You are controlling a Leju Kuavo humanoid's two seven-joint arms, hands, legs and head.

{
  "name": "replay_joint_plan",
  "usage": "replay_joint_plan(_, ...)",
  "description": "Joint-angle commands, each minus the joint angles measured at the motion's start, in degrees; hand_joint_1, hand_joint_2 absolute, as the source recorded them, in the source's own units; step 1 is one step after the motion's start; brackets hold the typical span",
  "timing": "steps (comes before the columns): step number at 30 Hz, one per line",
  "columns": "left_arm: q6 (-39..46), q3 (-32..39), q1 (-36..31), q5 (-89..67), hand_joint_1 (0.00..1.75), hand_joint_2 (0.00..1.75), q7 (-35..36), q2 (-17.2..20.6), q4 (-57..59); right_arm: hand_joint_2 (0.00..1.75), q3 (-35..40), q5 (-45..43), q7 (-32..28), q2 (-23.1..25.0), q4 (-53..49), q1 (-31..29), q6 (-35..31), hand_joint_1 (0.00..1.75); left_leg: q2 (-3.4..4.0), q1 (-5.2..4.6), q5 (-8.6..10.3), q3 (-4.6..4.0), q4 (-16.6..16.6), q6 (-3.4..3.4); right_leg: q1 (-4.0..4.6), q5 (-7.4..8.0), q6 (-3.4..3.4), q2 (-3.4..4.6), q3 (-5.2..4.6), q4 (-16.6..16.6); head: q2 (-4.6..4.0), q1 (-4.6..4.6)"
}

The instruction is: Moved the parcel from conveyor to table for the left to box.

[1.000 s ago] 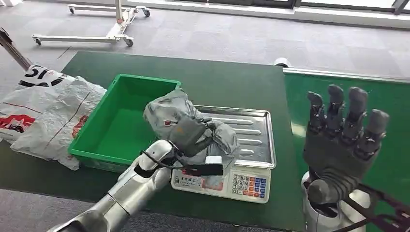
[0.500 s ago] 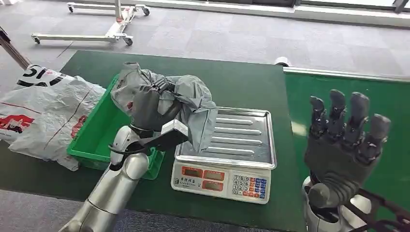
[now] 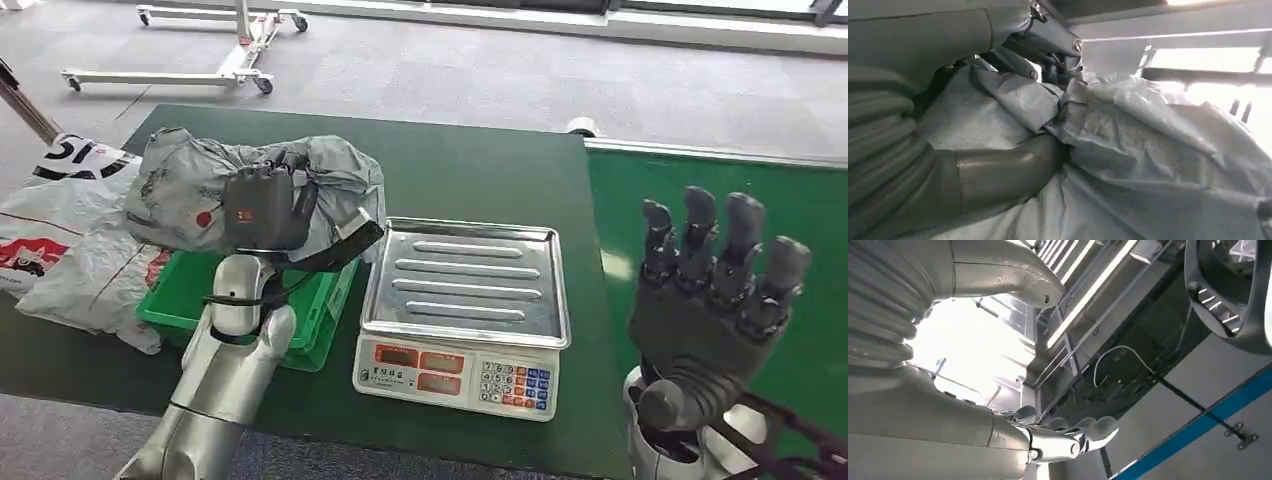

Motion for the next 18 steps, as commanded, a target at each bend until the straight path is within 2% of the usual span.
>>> replay_joint_plan(1,6.1,10.3,-10.2,0.4,1.75,1.75,5.1,1.0,24.3,1.75,-1.3,0.7,0.0,1.4,2.0,-2.3,-0.3,0.0,-0.49,0.12,0.19,0.13,-0.3,-0.01,0.04,0.19,-0.16,0.55,0.12,-0.3,0.0,0.04)
replay_joint_plan(3,6.1,12.0,-11.0,1.0,1.75,1.75,5.3,0.8,26.0,1.75,-1.1,0.9,0.0,1.1,1.8,-2.4,-0.9,0.0,-0.19,0.07,0.05,0.08,-0.1,-0.03,0.05,0.06,-0.11,0.41,0.05,-0.1,0.0,0.02)
replay_joint_plan(5,5.6,12.7,-12.1,0.4,1.75,1.75,6.0,0.5,28.2,1.75,-1.0,0.8,0.0,0.8,1.6,-2.4,-1.2,0.0,-0.43,0.09,0.09,0.11,-0.2,-0.01,0.06,0.08,-0.13,0.42,0.12,-0.2,0.0,0.02)
replay_joint_plan(6,5.5,13.4,-12.3,0.3,0.0,1.75,7.0,0.4,29.0,1.75,-1.0,0.7,0.0,0.8,1.5,-2.4,-1.2,0.0,-0.3,0.08,0.04,0.03,0.0,-0.01,0.07,0.02,-0.07,0.22,0.06,0.0,0.0,0.0)
replay_joint_plan(7,6.2,14.1,-12.6,-0.4,0.0,1.75,8.8,0.2,29.9,1.75,-0.9,0.8,0.0,0.8,1.8,-2.6,-1.2,0.0,-0.23,0.05,0.03,0.01,0.0,-0.01,0.05,0.01,-0.05,0.2,0.02,0.0,0.0,0.0)
replay_joint_plan(8,6.4,14.6,-12.7,-0.1,0.0,0.0,9.0,0.2,30.5,1.75,-0.8,0.9,0.0,0.8,2.0,-2.8,-1.4,0.0,-0.37,0.09,0.05,0.06,-0.1,0.0,0.07,0.05,-0.09,0.36,0.09,-0.1,0.0,0.0)
replay_joint_plan(14,8.8,16.8,-12.7,1.5,0.0,0.0,8.3,-0.6,31.1,1.75,-0.5,1.1,0.0,0.7,1.7,-2.4,-2.6,0.0,-0.39,0.09,0.05,0.05,-0.1,0.0,0.06,0.05,-0.09,0.38,0.1,-0.1,0.0,0.0)
replay_joint_plan(17,10.8,17.2,-12.1,2.4,0.0,0.0,7.1,-1.1,29.3,1.75,-0.5,1.1,0.0,0.7,1.4,-2.0,-2.7,0.0,-0.29,0.07,0.01,-0.06,0.0,-0.01,0.07,-0.01,-0.05,0.11,0.0,0.0,0.0,0.02)
replay_joint_plan(18,10.8,17.2,-12.1,2.4,0.0,0.0,7.1,-1.1,29.3,1.75,-0.5,1.1,0.0,0.7,1.4,-2.0,-2.7,0.0,-0.44,0.09,0.05,-0.02,-0.1,0.0,0.07,0.02,-0.08,0.27,0.05,-0.1,0.0,0.0)
